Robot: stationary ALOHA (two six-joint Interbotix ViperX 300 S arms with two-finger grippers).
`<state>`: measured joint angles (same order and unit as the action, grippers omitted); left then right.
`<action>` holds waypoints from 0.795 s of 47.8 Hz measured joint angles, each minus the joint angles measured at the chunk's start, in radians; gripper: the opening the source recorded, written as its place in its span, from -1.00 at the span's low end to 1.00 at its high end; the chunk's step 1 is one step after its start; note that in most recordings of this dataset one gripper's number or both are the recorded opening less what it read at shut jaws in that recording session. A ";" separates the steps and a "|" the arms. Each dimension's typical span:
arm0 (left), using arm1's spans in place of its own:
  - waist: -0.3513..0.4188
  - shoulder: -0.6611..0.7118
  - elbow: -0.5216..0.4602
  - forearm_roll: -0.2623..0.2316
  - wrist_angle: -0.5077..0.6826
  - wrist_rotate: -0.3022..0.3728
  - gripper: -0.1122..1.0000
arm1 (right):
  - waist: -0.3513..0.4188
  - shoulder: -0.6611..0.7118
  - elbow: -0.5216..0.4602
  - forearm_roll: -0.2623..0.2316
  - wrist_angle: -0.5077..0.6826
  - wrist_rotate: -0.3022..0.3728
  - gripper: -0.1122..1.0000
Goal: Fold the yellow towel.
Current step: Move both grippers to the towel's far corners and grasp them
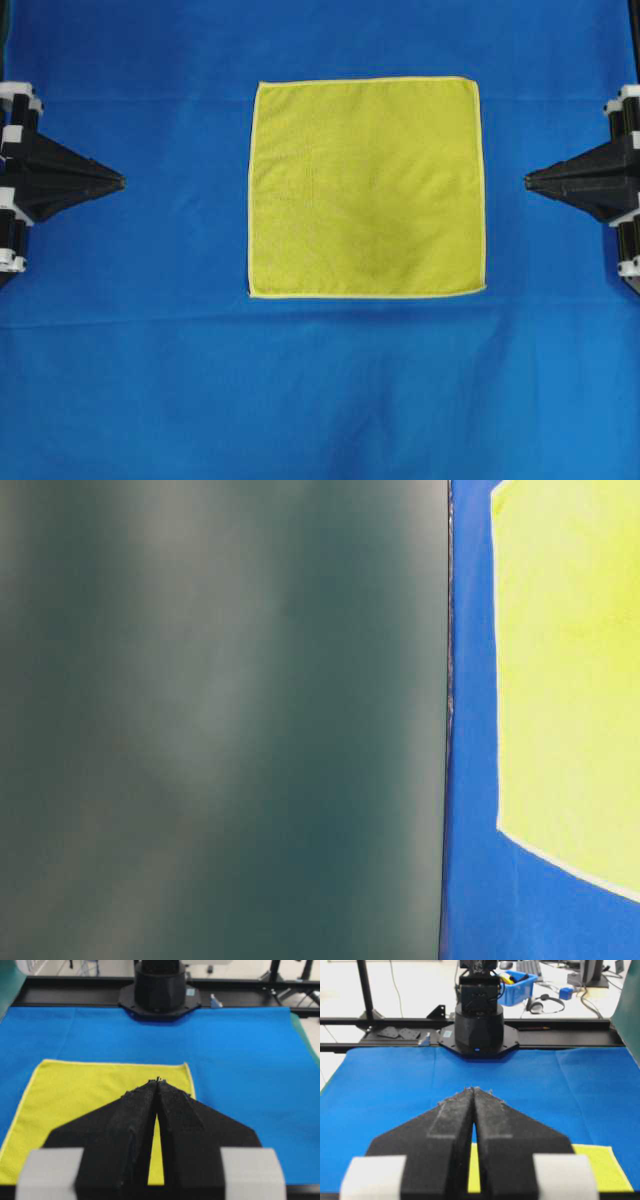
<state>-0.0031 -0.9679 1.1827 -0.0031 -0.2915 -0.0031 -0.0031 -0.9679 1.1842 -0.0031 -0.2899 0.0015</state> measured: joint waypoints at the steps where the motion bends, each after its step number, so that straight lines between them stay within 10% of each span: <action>1: 0.000 0.000 0.000 0.000 0.000 0.003 -0.80 | 0.000 0.000 0.000 0.000 0.000 0.000 -0.80; 28: 0.275 0.465 -0.083 -0.018 -0.132 0.002 -0.75 | -0.373 0.179 -0.035 0.021 0.187 0.034 -0.78; 33: 0.319 0.578 -0.132 -0.018 -0.132 0.005 -0.29 | -0.445 0.278 -0.035 0.021 0.189 0.034 -0.70; 38: 0.360 0.698 -0.186 -0.018 -0.133 0.003 0.30 | -0.520 0.405 -0.055 0.021 0.187 0.037 -0.13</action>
<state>0.3574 -0.2700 0.9971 -0.0215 -0.4249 0.0000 -0.5231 -0.5630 1.1290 0.0184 -0.1028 0.0383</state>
